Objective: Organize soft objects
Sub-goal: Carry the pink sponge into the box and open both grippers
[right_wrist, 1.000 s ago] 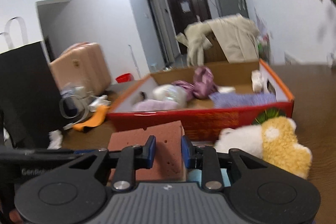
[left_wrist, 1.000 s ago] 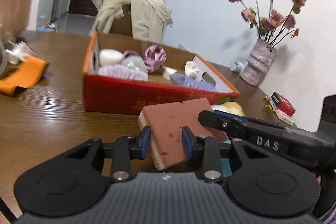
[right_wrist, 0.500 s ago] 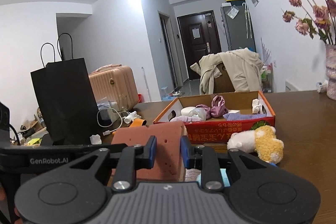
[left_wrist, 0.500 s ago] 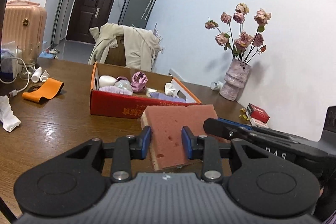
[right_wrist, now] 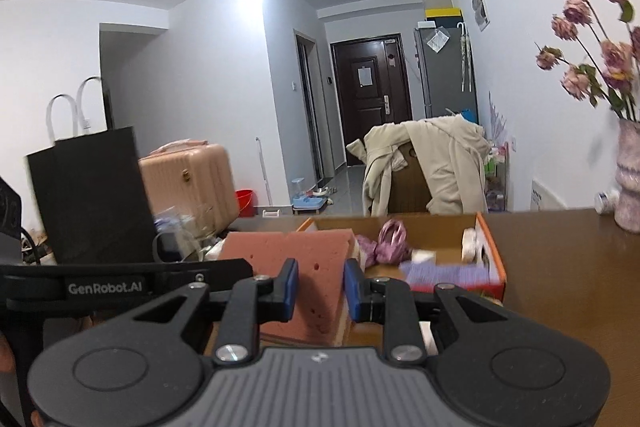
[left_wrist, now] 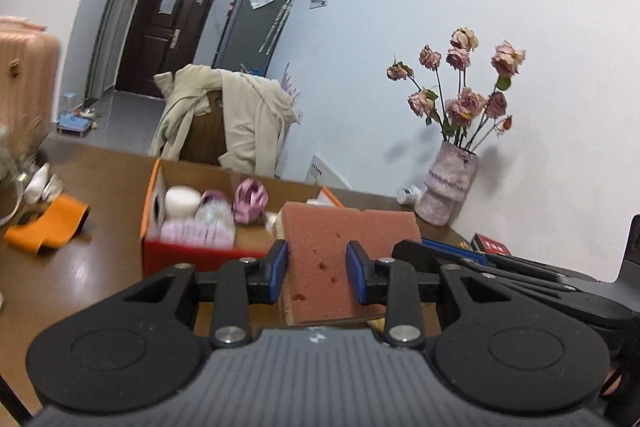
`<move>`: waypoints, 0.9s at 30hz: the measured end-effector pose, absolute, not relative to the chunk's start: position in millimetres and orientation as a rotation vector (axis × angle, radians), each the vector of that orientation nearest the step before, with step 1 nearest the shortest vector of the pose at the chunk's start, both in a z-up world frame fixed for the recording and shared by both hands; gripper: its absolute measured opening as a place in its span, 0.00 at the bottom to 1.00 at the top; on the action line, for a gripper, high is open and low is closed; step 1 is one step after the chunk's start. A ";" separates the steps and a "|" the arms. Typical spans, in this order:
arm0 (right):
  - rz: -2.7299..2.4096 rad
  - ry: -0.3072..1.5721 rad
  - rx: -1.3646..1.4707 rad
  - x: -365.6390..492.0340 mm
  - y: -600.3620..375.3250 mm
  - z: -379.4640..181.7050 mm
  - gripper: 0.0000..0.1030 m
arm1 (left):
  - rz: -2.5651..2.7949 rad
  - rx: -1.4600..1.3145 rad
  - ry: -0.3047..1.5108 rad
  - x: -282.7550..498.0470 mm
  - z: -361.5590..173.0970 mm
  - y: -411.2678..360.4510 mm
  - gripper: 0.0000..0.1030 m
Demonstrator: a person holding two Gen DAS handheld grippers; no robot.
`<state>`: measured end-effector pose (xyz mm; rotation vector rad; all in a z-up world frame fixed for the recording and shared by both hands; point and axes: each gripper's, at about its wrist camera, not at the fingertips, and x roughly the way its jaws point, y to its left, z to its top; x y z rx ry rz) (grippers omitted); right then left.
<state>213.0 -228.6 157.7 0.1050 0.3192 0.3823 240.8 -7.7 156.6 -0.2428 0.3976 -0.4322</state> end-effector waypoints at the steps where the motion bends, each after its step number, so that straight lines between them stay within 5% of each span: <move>1: 0.384 0.324 0.104 228.7 -229.7 160.5 0.23 | -0.428 -0.245 0.403 259.9 160.1 -9.0 0.31; 11: 0.304 0.508 0.081 395.9 -225.1 140.7 0.23 | -0.406 -0.349 0.611 433.4 122.8 -14.1 0.31; 19: 0.288 0.796 0.055 463.6 -217.6 68.2 0.24 | -0.389 -0.224 0.772 471.4 54.6 -30.1 0.32; 27: 0.253 0.801 0.098 473.0 -230.2 54.5 0.24 | -0.379 -0.270 0.811 484.6 43.3 -40.8 0.37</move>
